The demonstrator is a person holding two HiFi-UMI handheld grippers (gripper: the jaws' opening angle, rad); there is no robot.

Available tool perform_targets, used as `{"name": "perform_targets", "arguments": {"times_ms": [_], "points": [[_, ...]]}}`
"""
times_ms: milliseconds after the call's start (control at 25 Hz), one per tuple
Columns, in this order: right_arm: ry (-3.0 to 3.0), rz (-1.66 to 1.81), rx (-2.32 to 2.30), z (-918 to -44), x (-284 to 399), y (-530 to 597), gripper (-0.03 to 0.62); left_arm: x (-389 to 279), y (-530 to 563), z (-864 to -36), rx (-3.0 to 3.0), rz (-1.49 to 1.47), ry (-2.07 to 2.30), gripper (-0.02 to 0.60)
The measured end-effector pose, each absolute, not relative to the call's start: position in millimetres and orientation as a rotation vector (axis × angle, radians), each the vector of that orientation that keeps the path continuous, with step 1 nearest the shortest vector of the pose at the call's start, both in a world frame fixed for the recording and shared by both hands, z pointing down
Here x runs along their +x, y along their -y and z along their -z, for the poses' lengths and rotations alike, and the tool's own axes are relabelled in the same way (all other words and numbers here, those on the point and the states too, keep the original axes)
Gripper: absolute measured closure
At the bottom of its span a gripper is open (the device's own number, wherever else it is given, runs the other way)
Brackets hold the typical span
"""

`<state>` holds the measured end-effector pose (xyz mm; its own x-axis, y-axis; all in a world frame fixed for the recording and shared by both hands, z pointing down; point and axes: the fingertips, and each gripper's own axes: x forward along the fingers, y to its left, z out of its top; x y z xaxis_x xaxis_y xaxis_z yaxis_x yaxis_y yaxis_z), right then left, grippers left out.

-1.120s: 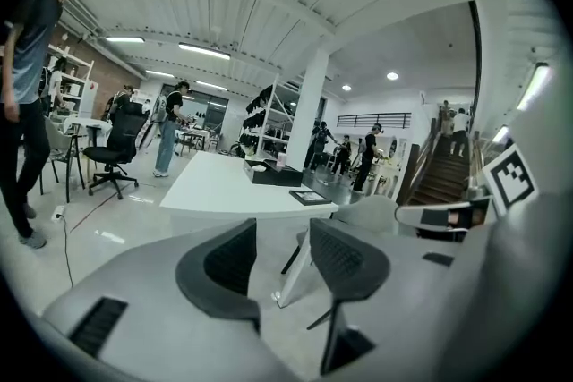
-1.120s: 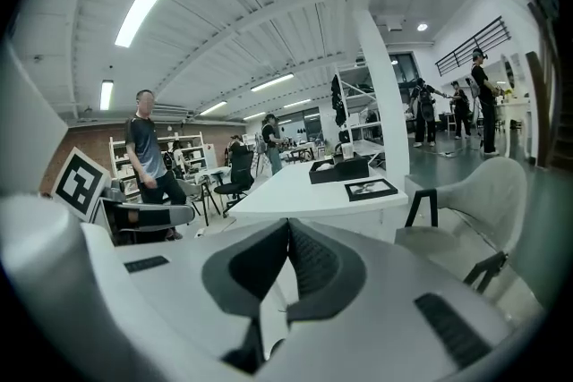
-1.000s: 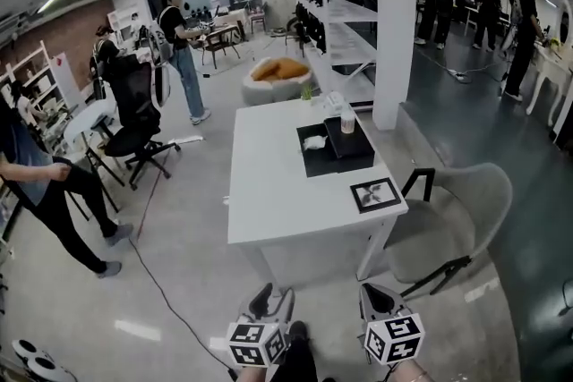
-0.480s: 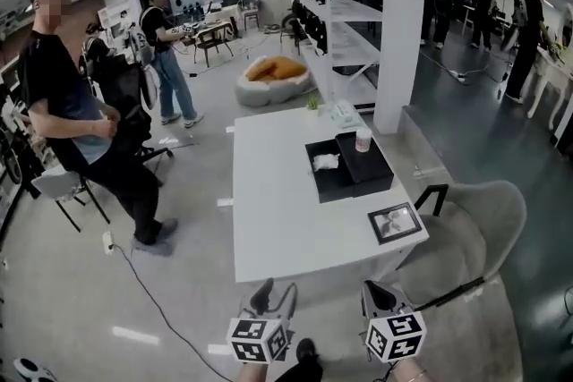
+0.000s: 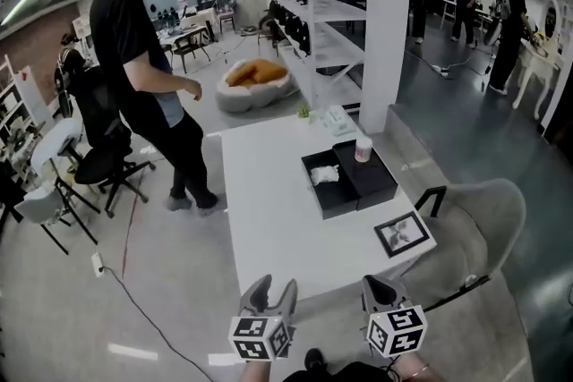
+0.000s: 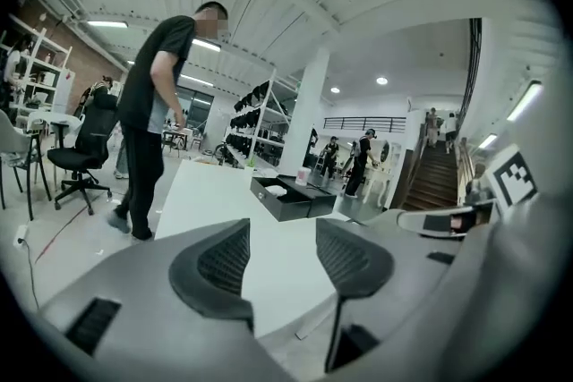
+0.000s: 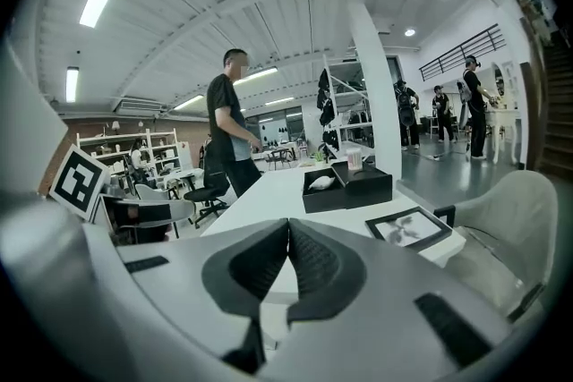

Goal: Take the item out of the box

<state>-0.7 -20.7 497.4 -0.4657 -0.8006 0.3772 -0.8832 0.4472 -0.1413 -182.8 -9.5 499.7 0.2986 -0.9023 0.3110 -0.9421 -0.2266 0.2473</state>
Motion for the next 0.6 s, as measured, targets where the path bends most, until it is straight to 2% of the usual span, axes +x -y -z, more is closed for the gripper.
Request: {"name": "perform_targets", "arguments": {"times_ms": [600], "points": [[2.415, -0.48, 1.521, -489, -13, 69, 0.594, -199, 62, -495, 2.237, -0.221, 1.626, 0.364]]}}
